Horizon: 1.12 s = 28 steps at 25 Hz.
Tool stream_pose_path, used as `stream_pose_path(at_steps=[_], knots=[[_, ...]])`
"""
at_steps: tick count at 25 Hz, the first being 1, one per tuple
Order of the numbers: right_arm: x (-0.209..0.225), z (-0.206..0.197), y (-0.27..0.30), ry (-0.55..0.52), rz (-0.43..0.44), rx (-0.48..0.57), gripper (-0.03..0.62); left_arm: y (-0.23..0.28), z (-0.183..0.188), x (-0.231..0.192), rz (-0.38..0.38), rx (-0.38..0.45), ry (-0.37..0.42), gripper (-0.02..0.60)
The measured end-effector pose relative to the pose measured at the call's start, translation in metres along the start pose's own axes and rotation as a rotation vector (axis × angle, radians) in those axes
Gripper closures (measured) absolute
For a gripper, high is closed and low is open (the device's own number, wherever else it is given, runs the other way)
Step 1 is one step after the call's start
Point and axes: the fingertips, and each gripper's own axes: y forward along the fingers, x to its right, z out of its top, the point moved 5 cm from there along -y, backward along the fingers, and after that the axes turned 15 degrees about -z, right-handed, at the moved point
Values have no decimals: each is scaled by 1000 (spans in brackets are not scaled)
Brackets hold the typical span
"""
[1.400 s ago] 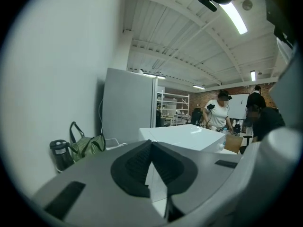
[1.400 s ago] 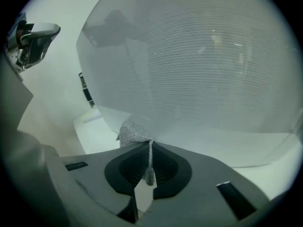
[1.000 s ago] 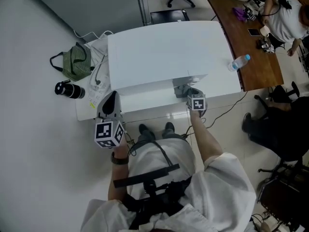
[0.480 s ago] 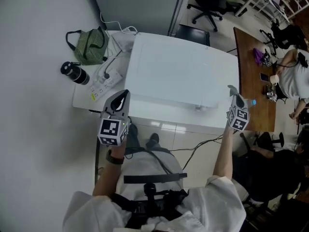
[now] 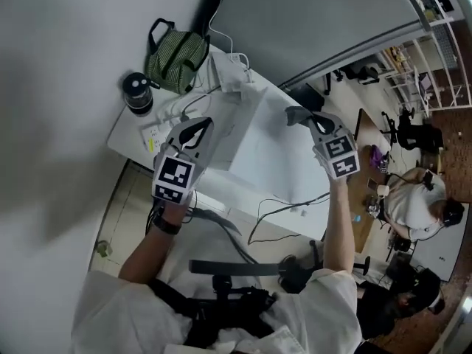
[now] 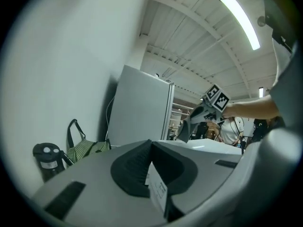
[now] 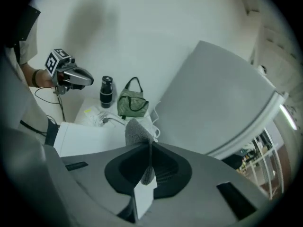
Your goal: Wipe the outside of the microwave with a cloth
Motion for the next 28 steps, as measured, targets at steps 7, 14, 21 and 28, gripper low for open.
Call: stream_pose_path(at_steps=[7,14,21,28], knots=[[-40,93,154,-262,159,-119,568,-30,-8,-84,71,37,-63,554],[-63,96,235,-464,236,-215,568,-39,-9,-118,185,69,-104,554],[-58,92,267,-661,133,-143,568,-39,-20,-132,249,70,-131,554],[-110,68,234,-815,394,-141,568,-37,-28,-130,249,59,-143,554]])
